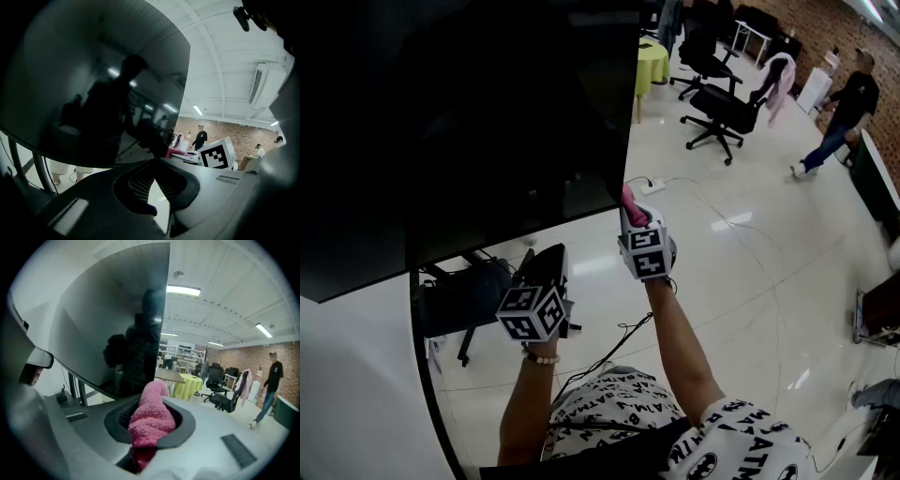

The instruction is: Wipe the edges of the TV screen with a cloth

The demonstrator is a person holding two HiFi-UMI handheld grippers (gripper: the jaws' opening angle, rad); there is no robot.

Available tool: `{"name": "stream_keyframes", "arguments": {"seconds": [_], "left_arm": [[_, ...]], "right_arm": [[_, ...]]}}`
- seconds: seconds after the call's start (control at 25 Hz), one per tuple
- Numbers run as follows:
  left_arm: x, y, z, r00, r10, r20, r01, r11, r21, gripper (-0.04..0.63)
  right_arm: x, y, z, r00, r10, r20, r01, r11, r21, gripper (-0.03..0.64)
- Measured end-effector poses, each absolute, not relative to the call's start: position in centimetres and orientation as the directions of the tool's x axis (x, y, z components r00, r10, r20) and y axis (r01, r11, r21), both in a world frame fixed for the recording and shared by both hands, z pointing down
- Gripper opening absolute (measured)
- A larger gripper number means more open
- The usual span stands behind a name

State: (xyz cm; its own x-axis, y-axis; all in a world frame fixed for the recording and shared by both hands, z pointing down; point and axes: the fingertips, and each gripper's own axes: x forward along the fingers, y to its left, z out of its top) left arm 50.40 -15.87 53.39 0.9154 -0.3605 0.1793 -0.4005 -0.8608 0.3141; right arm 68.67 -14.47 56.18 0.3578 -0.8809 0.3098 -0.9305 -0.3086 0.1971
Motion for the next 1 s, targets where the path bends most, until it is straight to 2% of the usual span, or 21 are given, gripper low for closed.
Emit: {"name": "stream_keyframes", "arguments": {"seconds": [0.44, 1.0], "left_arm": [[51.5, -16.5, 49.7, 0.937, -0.323, 0.132, -0.347, -0.902, 0.256, -0.003], [54.3, -16.4, 36.3, 0.956, -0.292, -0.018, -0.290, -0.954, 0.079, -0.003]], "right_arm": [[68.0, -14.4, 47.7, 0.364, -0.922, 0.129, -0.912, -0.325, 0.251, 0.060], [67.7, -14.1, 33.3, 0.369, -0.925, -0.090, -0.859, -0.376, 0.348, 0.060]]}}
